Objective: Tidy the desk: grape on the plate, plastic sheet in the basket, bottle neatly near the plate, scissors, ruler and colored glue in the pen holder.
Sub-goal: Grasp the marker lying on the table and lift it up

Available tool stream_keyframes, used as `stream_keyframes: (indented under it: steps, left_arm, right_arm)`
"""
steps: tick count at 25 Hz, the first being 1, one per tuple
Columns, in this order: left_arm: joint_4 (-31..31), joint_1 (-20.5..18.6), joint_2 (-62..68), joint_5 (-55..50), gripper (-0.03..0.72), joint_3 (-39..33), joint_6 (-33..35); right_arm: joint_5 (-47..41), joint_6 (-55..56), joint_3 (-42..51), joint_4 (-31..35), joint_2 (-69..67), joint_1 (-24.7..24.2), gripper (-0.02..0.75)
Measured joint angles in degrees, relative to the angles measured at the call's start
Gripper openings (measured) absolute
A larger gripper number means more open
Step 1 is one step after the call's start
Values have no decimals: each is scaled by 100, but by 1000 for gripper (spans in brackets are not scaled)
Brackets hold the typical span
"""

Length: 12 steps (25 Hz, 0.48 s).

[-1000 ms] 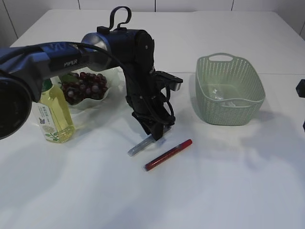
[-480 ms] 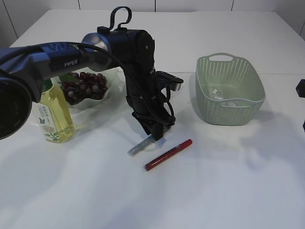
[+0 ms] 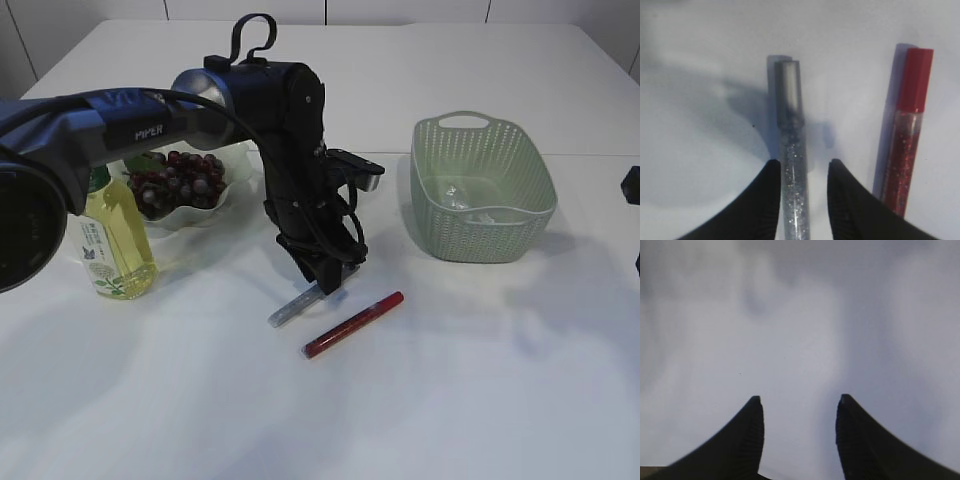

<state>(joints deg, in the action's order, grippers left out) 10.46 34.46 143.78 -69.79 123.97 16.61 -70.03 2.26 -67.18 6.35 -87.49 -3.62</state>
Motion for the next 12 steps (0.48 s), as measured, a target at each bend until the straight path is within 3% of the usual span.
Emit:
stream_keyframes:
  steps: [12]
  left_arm:
    - [-48, 0, 9, 0, 237, 0, -124]
  right_arm:
    - [0, 0, 0, 0, 0, 0, 378]
